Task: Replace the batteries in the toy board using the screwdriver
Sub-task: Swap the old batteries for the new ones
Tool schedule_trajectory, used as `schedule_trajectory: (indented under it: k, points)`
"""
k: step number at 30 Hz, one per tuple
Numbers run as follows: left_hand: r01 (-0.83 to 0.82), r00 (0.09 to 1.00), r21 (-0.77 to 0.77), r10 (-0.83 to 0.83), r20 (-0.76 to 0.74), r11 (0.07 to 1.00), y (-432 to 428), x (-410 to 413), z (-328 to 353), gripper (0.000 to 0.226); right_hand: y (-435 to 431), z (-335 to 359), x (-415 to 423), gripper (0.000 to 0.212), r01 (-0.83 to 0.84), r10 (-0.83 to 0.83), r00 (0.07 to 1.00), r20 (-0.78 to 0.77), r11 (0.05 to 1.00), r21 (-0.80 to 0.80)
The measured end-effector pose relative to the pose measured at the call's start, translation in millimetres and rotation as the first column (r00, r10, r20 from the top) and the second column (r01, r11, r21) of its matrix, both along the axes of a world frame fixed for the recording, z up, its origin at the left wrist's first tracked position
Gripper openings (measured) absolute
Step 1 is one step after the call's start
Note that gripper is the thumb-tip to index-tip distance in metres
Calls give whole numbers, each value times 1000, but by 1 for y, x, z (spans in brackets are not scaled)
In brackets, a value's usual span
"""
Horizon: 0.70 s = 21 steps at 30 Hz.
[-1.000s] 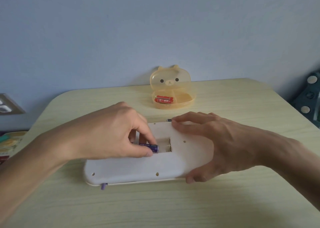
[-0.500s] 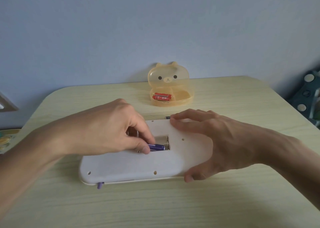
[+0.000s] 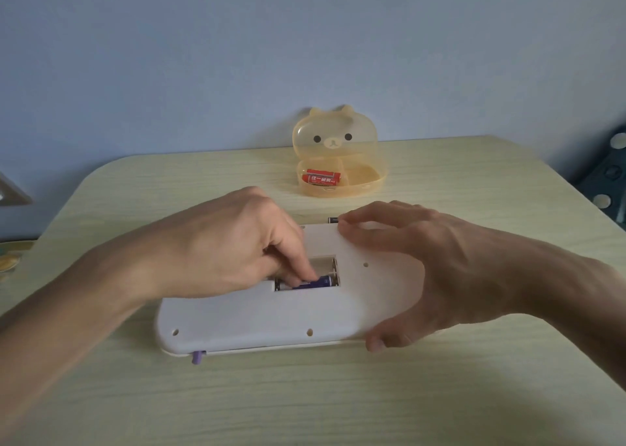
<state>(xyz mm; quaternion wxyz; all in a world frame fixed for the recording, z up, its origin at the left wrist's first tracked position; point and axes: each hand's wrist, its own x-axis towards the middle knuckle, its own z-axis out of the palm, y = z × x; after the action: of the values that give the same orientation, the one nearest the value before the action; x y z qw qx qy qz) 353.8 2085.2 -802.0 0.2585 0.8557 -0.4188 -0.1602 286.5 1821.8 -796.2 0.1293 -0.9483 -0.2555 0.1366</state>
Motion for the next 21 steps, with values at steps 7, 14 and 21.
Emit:
schedule_trajectory:
  k: [7, 14, 21]
  points:
    - [-8, 999, 59, 11, -52, 998, -9, 6, 7, 29, 1, 0, -2, 120, 15, -14, 1000, -18, 1000, 22]
    - [-258, 960, -142, 270, 72, 955, -31, 47, 8, 5, -2, 1, -5, 103, 30, -30, 1000, 4, 997, 65]
    - [-201, 971, -10, 201, 132, 980, -65, 59, -17, 8, -4, -2, -6, 105, 42, -42, 999, 10, 997, 60]
